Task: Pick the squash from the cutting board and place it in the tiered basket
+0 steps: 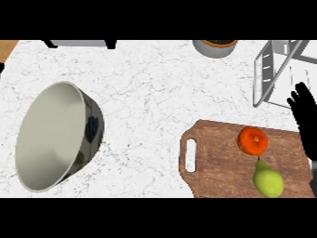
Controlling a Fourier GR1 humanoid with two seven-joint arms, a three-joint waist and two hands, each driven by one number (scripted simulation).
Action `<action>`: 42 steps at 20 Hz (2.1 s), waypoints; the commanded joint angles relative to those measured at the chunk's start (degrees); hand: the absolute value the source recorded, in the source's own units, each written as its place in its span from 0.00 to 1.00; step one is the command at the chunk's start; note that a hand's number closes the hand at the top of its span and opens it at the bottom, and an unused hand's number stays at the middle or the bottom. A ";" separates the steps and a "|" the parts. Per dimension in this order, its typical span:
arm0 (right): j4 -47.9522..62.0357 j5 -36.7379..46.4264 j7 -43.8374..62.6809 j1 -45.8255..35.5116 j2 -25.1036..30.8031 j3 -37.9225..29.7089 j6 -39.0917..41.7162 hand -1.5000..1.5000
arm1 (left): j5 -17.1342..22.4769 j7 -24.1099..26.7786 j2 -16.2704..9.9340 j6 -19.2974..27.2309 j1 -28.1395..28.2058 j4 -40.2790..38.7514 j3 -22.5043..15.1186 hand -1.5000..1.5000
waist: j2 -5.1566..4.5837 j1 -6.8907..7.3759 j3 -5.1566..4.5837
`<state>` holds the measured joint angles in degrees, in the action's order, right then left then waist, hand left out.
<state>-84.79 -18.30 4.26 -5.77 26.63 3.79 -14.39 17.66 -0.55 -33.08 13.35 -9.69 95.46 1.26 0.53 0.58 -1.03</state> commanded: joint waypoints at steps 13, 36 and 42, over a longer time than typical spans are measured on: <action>-9.82 12.35 5.22 18.69 -9.50 -7.66 -36.87 0.00 | -11.05 -1.39 2.36 1.91 3.94 -12.17 -7.16 0.50 | -0.34 -3.57 0.75; -27.12 14.61 72.43 3.24 26.83 3.40 -8.38 0.00 | -15.03 -3.27 6.72 0.29 -0.93 -12.50 -10.47 0.50 | -1.00 1.57 0.92; -20.46 13.58 74.58 -1.80 23.78 9.45 -5.54 0.00 | -15.77 -2.38 8.07 0.97 -1.30 -14.79 -9.68 0.50 | -0.90 1.29 0.93</action>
<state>-108.85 -4.87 67.09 -3.00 51.42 10.06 -21.60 1.97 -2.26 -25.37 14.77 -11.09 80.93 -8.47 -0.35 1.77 -0.08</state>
